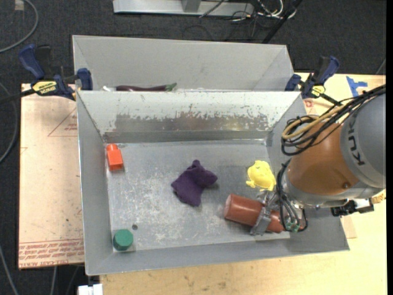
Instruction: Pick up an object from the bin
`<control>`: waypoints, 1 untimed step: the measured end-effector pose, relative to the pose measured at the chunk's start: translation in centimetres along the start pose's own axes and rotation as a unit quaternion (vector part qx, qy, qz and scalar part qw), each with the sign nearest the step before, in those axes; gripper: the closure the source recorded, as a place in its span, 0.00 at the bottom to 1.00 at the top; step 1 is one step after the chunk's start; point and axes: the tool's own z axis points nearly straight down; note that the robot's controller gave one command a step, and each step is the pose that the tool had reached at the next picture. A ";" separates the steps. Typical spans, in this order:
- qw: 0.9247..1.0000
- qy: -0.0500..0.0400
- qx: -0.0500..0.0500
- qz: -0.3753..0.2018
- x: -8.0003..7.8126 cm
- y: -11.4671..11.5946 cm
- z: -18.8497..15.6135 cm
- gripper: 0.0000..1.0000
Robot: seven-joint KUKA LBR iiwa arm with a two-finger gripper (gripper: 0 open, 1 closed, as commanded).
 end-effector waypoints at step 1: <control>1.000 0.002 0.000 0.000 0.1 0.0 -0.3 1.00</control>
Offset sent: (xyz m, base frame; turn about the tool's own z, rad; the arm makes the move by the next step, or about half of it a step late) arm -0.0001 -0.0002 0.0720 0.0000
